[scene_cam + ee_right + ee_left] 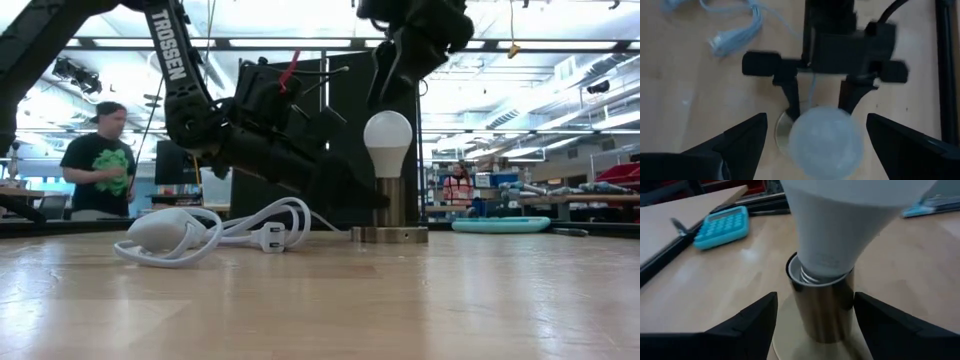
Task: Screw lightbulb
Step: Insert the lightbulb into the socket
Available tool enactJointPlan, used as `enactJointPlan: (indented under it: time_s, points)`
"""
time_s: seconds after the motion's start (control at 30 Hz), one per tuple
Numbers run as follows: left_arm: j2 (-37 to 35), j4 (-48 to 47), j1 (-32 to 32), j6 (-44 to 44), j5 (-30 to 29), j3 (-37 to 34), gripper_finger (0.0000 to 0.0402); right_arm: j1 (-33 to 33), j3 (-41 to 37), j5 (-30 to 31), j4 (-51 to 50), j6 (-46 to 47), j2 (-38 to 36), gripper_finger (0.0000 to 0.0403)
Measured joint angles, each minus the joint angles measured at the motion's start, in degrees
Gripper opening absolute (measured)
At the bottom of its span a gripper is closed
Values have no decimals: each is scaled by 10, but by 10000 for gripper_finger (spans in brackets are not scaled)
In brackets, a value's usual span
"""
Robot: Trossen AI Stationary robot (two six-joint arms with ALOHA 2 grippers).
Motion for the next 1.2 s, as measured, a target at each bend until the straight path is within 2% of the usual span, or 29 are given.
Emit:
enactJointPlan:
  time_s: [0.57,0.73,0.93,1.2]
  points:
    - [0,8,9,-7,10,1,265,-23,-1,15,8,-9,8,344]
    - [0,9,14,5,-24,1,264,-23,-1,15,16,-6,8,343]
    - [11,14,28,-11,12,15,264,-23,-1,9,15,-2,8,343]
    - [39,7,25,-8,18,36,264,-23,0,9,7,11,8,343]
